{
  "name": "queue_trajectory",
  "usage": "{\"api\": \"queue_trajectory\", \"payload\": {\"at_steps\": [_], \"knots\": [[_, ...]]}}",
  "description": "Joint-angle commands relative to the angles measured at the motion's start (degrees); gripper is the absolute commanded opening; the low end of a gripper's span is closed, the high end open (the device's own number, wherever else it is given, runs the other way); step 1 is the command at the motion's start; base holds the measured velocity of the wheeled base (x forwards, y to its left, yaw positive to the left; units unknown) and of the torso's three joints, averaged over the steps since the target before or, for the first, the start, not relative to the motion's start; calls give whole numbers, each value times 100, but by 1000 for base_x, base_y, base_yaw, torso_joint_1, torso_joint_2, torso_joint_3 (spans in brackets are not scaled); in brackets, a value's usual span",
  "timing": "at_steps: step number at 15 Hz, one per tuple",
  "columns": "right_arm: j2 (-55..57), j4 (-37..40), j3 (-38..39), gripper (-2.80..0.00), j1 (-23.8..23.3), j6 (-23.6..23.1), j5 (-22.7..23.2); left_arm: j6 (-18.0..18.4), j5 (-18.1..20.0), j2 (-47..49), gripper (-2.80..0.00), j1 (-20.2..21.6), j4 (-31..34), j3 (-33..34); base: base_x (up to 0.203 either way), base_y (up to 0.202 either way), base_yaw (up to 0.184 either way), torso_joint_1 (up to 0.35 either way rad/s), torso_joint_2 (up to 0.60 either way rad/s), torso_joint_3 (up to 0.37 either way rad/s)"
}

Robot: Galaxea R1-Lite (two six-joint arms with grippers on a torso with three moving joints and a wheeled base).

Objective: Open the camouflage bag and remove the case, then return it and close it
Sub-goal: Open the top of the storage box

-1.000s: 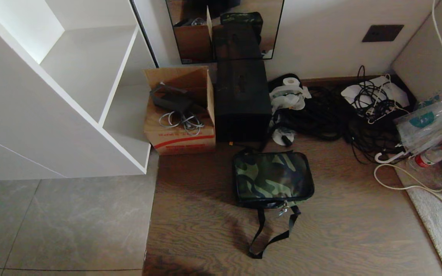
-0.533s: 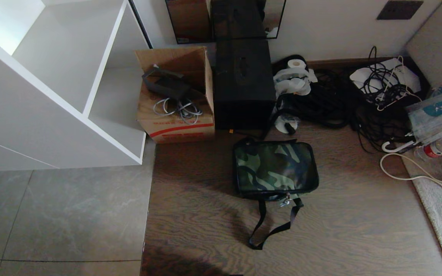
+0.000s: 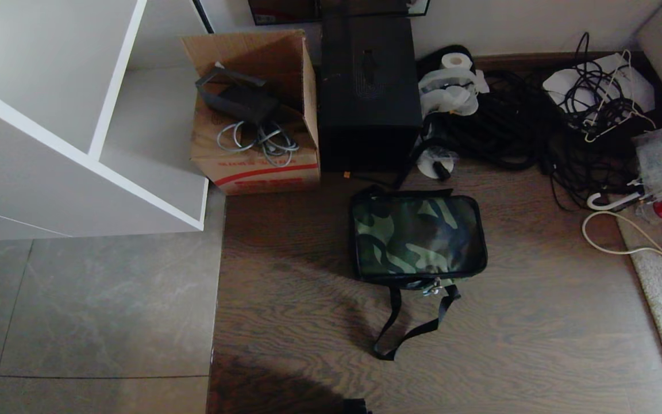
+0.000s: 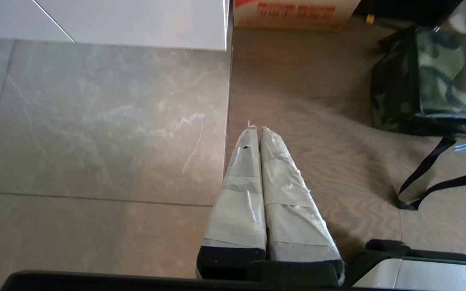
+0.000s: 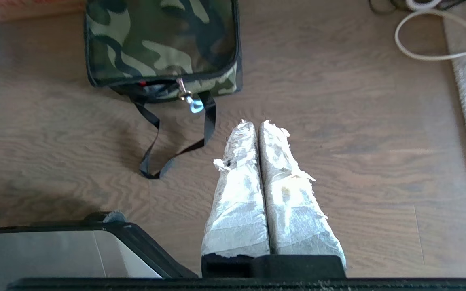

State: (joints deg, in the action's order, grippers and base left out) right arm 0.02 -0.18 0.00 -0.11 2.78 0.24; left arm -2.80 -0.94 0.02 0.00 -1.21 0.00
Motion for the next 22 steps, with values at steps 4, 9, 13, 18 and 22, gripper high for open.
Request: {"api": "queue_trajectory", "payload": {"at_steps": [4, 9, 13, 18, 22], "knots": [[-11, 1, 0, -280, 2, 3, 3, -1, -3, -2, -280, 0, -2, 62, 0, 0, 0, 2, 2, -196], [-11, 1, 0, -280, 2, 3, 3, -1, -3, -2, -280, 0, -2, 62, 0, 0, 0, 3, 2, -196], [-11, 1, 0, -280, 2, 3, 3, 18, -3, -2, -280, -8, -11, 62, 0, 0, 0, 2, 3, -196], [-11, 1, 0, -280, 2, 3, 3, 49, -3, 6, -280, -2, -14, 62, 0, 0, 0, 2, 1, -40], [-11, 1, 0, -280, -6, 12, 3, 43, -3, 6, -280, -9, -20, 62, 0, 0, 0, 0, 0, 0]]}}
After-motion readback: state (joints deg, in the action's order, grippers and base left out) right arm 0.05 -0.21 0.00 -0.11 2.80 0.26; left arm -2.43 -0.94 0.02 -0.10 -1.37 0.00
